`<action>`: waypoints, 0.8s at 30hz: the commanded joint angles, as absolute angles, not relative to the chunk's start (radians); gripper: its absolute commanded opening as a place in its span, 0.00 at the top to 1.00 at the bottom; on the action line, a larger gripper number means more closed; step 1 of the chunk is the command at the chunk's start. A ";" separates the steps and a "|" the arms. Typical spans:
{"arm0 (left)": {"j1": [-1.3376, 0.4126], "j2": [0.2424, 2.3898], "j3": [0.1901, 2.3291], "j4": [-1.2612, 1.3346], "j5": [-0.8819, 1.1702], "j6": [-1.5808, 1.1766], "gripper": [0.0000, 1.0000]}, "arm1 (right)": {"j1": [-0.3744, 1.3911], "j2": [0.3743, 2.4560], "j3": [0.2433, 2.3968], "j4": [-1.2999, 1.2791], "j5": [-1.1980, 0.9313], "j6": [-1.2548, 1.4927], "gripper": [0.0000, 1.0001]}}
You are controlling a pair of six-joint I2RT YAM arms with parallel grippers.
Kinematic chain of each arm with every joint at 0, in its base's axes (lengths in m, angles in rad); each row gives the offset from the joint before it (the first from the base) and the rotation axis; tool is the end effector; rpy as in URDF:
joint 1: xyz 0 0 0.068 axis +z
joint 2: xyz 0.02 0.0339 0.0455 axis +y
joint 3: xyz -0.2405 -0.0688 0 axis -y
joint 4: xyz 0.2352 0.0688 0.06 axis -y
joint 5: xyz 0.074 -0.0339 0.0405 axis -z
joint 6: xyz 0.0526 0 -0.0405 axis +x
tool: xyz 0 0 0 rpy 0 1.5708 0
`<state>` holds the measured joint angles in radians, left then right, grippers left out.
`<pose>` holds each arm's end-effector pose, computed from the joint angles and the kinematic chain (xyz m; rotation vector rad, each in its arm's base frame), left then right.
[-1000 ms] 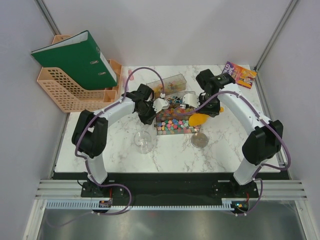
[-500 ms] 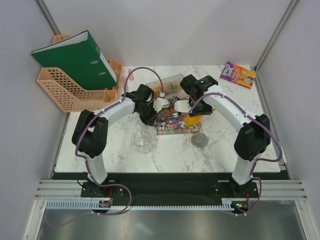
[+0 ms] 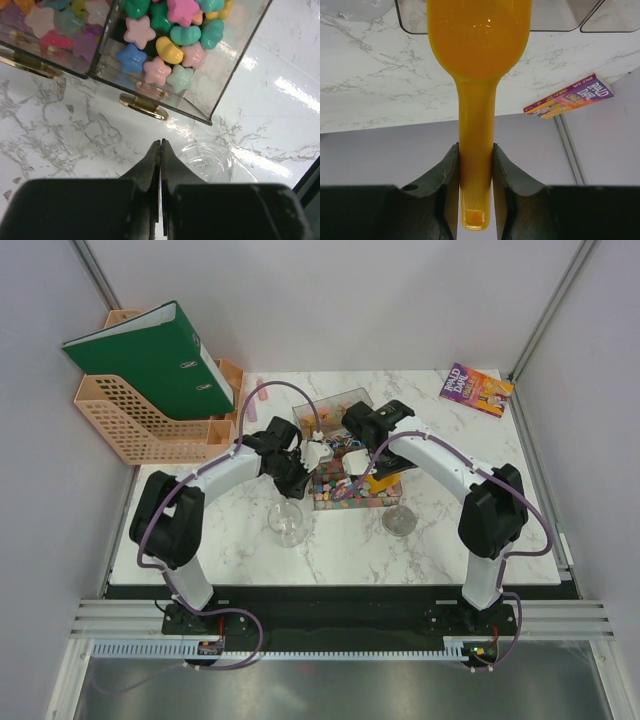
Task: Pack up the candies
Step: Scoop the fake candies from the storage box.
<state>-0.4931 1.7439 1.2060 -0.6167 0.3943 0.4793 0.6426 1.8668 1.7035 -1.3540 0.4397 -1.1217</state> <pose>0.2932 -0.1805 0.1693 1.3523 2.3168 -0.5393 0.2844 0.1849 0.2431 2.3160 -1.9296 0.6735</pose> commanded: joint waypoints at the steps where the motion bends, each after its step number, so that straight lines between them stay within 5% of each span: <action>1: -0.494 1.683 1.169 -0.571 0.388 0.453 0.98 | 0.675 1.908 1.698 -1.462 0.431 -1.094 1.00; 24: -0.494 1.597 1.055 -0.520 0.380 0.405 0.98 | 0.735 2.072 1.750 -1.460 0.353 -0.870 1.00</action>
<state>-0.4931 1.6447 1.0550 -0.5510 0.3927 0.4412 0.7139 2.0407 1.7126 -1.3426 0.4248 -0.9253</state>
